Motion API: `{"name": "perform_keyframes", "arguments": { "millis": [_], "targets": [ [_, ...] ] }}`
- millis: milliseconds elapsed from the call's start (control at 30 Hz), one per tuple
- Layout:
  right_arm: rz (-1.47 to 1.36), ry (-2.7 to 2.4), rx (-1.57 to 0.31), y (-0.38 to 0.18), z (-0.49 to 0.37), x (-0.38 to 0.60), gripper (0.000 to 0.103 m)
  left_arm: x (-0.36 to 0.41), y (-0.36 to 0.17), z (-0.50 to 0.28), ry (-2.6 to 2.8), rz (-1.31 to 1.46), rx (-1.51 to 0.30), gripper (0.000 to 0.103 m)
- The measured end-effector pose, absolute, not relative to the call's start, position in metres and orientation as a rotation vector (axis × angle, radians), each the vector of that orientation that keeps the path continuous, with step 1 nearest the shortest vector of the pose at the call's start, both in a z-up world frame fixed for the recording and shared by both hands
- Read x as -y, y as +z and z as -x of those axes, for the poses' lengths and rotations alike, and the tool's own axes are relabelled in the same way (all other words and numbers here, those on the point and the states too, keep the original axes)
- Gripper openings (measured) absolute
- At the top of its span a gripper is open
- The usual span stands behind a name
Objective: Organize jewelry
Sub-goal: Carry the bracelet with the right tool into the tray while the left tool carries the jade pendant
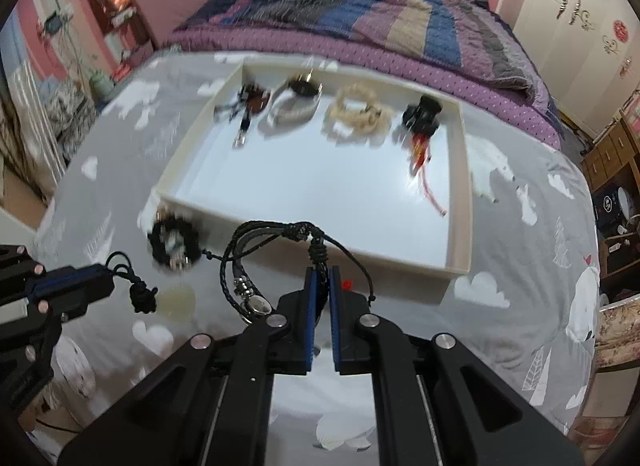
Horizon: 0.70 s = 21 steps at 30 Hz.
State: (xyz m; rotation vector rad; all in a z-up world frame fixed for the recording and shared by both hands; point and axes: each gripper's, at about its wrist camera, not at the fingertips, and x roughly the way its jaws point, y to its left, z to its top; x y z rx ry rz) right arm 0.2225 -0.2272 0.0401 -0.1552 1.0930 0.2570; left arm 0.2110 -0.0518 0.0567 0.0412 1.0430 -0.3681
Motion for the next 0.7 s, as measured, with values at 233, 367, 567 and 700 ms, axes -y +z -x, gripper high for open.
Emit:
{"name": "perform_keyframes", "arguments": {
  "millis": [233, 367, 567, 700],
  "targets": [
    [0.098, 0.176, -1.062, 0.047, -0.259, 0.247, 0.006, 0.045, 0.048, -0.273, -0.320, -0.034, -1.041, 0.000],
    [0.058, 0.119, -1.075, 0.030, -0.288, 0.262, 0.006, 0.040, 0.025, -0.315, -0.292, -0.019, -1.078, 0.000],
    [-0.005, 0.075, -1.086, -0.001, -0.334, 0.278, 0.006, 0.037, -0.001, -0.361, -0.278, 0.005, -1.100, 0.000],
    [-0.042, 0.094, -1.107, -0.026, -0.357, 0.276, 0.006, 0.044, -0.013, -0.382, -0.268, 0.006, -1.110, 0.000]
  ]
}}
